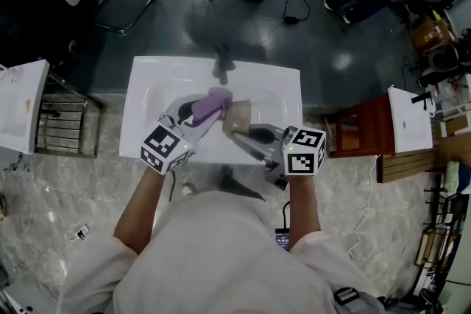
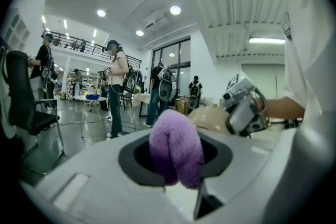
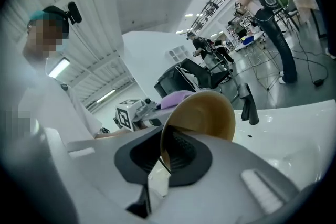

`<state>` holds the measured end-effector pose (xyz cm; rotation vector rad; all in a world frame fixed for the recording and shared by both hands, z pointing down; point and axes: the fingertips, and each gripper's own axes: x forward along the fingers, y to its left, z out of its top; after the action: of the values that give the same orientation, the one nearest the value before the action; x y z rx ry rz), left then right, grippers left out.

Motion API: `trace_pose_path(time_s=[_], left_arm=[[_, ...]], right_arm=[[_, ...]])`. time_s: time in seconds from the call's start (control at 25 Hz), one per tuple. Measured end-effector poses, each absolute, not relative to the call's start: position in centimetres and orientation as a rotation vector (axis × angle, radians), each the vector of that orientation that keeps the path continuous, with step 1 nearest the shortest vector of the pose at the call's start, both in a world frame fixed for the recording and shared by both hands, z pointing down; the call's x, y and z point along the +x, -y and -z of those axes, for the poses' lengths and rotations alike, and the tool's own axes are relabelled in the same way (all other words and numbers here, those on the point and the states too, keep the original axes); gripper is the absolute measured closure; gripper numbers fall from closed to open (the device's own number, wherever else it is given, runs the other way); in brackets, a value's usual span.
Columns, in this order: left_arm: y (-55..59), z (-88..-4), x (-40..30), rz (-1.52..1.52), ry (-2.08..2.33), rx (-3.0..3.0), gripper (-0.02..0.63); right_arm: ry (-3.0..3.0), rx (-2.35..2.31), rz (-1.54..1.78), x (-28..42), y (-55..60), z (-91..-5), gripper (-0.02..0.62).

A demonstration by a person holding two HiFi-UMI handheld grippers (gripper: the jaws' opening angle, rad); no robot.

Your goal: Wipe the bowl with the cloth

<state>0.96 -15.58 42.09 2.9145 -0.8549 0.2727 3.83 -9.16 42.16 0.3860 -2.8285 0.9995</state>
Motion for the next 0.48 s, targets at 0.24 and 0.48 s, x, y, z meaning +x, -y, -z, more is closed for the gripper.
trace_pose_path(time_s=[0.24, 0.48], left_arm=[[14.2, -43.8, 2.0, -0.392, 0.819, 2.927, 0.488], [12.3, -42.5, 3.0, -0.320, 0.721, 2.980, 0.488]], right_arm=[[2.926, 0.441, -1.038, 5.2, 9.8, -39.9, 0.583], [2.890, 0.583, -1.050, 6.1, 11.2, -41.1, 0.583]])
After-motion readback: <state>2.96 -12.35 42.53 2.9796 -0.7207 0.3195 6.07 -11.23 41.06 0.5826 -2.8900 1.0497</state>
